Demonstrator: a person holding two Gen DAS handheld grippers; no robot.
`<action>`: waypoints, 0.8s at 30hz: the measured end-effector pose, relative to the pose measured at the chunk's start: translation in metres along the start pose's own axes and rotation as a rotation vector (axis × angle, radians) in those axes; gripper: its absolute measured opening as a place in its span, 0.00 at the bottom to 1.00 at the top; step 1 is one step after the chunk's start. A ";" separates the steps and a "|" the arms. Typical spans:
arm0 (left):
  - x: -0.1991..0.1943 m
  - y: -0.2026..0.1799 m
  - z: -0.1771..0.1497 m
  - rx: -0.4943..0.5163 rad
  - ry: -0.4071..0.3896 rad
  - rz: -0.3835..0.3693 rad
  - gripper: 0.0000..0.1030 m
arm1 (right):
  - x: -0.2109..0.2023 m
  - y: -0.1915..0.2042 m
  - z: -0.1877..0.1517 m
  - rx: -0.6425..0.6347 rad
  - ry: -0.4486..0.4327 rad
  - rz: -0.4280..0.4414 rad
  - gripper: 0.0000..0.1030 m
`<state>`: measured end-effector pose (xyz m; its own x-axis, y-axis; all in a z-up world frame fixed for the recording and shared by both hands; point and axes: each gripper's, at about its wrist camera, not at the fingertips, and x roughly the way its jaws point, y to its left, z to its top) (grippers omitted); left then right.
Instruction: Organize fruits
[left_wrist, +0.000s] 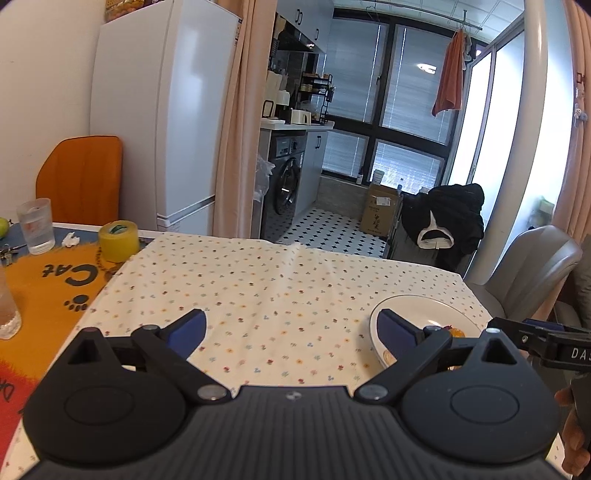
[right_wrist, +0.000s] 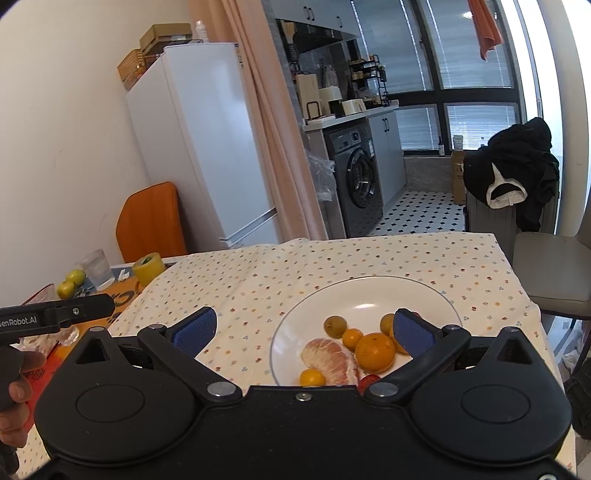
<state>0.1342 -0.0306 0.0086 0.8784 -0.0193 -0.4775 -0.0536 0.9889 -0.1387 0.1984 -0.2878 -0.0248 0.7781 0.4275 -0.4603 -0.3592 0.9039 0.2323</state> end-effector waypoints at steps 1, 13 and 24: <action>-0.003 0.002 0.000 -0.002 -0.001 0.002 0.95 | -0.002 0.003 0.000 -0.006 0.002 0.000 1.00; -0.036 0.029 -0.005 -0.031 0.021 0.031 0.98 | -0.022 0.032 -0.007 -0.056 0.003 0.017 1.00; -0.071 0.039 -0.014 -0.021 0.007 0.065 0.98 | -0.045 0.040 -0.013 -0.038 0.003 0.053 1.00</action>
<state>0.0634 0.0076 0.0249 0.8694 0.0441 -0.4921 -0.1210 0.9847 -0.1255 0.1418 -0.2707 -0.0061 0.7558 0.4747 -0.4511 -0.4191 0.8799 0.2238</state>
